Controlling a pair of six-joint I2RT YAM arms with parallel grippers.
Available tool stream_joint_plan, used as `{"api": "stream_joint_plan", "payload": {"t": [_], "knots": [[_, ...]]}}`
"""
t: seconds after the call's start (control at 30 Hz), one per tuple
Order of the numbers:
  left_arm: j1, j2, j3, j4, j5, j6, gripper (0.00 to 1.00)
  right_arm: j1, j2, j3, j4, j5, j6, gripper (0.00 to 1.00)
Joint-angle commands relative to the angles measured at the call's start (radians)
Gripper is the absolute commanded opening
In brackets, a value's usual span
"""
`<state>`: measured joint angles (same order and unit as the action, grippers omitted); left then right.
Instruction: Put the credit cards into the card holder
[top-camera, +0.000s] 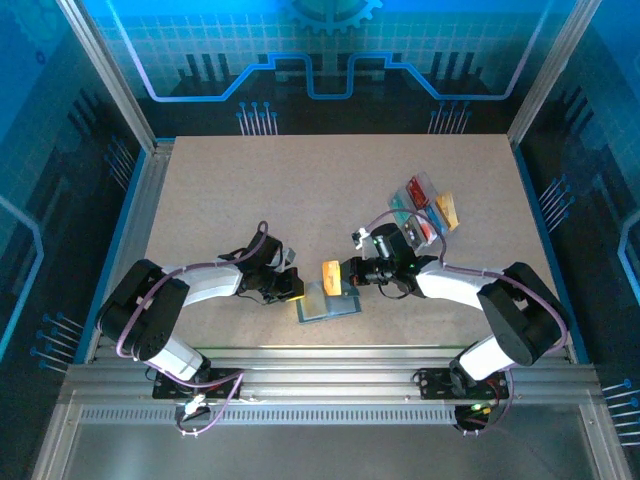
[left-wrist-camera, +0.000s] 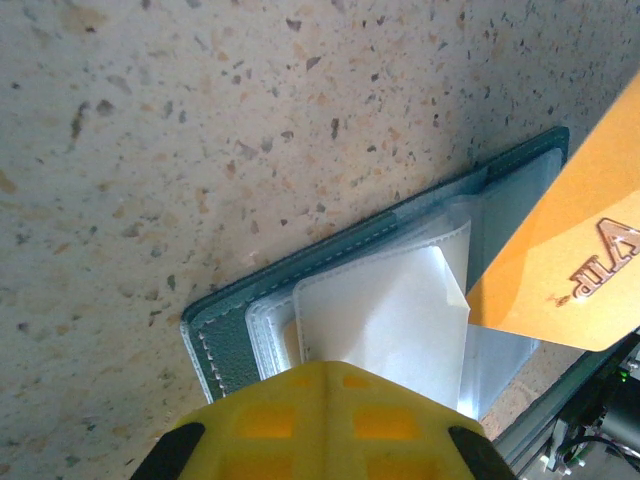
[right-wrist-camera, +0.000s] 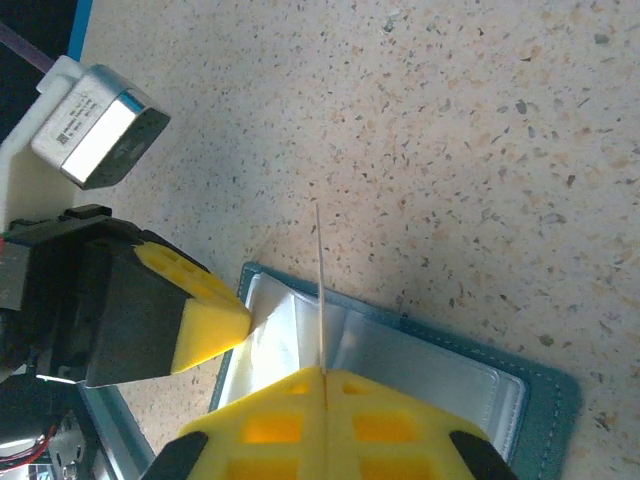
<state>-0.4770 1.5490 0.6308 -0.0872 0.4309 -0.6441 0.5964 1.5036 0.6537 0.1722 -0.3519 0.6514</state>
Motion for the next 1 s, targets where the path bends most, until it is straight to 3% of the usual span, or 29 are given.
{"api": "stream_joint_plan", "payload": {"t": [0.0,0.97], "knots": [[0.007,0.014,-0.043,-0.068,-0.051,0.018,0.0,0.015,-0.056,-0.006,-0.015,0.007,0.002,0.0],[0.006,0.012,-0.046,-0.063,-0.049,0.016,0.0,0.048,0.002,0.069,-0.059,0.016,-0.016,0.0]]}}
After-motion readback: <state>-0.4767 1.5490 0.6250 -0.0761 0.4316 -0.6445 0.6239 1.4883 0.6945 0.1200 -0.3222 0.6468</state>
